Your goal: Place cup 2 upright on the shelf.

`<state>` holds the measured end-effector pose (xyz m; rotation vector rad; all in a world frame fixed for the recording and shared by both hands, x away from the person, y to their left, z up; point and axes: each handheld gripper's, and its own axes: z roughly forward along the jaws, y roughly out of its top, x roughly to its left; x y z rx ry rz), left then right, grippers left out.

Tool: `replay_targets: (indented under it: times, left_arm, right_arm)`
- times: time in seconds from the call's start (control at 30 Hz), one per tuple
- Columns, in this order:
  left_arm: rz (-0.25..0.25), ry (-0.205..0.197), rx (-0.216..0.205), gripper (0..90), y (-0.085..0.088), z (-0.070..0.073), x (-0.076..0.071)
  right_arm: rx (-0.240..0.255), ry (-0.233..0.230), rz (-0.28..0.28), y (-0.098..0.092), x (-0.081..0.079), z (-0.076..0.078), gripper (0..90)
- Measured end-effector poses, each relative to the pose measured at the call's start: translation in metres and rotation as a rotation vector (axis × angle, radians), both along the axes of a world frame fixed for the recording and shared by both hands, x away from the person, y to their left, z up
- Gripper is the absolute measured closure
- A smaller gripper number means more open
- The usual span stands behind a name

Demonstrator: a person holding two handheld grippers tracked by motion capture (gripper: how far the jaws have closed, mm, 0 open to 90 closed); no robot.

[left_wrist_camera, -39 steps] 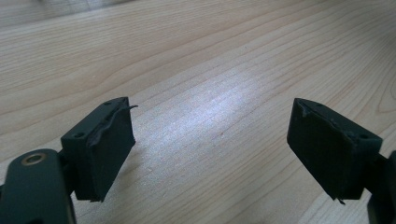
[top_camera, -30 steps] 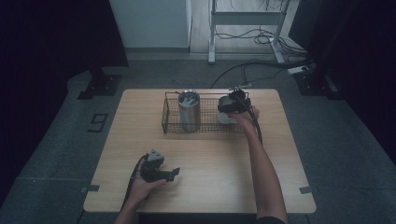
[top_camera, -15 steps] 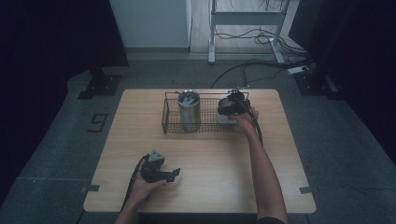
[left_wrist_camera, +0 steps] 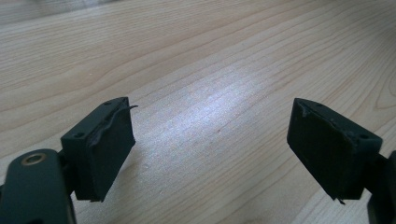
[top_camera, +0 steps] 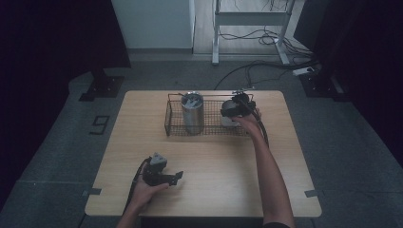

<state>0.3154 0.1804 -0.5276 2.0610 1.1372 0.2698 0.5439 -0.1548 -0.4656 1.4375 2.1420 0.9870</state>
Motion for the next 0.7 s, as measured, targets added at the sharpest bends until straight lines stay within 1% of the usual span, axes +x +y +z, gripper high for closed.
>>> replay_targets:
  times: [0.13, 0.2, 0.23, 0.3, 0.5, 0.57, 0.7]
  left_arm:
    - [0.003, 0.000, 0.003, 14.8, 0.000, 0.000, 0.000]
    - [0.006, -0.001, 0.002, 14.9, 0.001, 0.000, 0.000]
    - [0.006, -0.001, 0.002, 14.9, 0.002, 0.000, 0.000]
    - [0.007, 0.000, 0.003, 14.9, 0.002, 0.000, 0.001]
    - [0.010, -0.002, 0.001, 14.8, 0.003, 0.001, 0.000]
    - [0.012, -0.003, 0.003, 14.8, 0.004, 0.001, 0.000]
    - [0.017, -0.002, 0.002, 14.8, 0.005, 0.001, 0.001]
  right_arm:
    - [0.022, -0.044, -0.008, -0.002, -0.004, 0.007, 0.0]
    - [0.048, -0.061, -0.017, -0.004, -0.006, 0.011, 0.0]
    - [0.054, -0.072, -0.018, -0.005, -0.008, 0.013, 0.0]
    - [0.061, -0.113, -0.021, -0.007, -0.013, 0.017, 1.7]
    - [0.068, -0.139, -0.010, -0.014, -0.027, 0.024, 3.9]
    - [0.076, -0.153, -0.007, -0.018, -0.033, 0.027, 5.0]
    - [0.080, -0.165, 0.004, -0.025, -0.046, 0.030, 7.3]
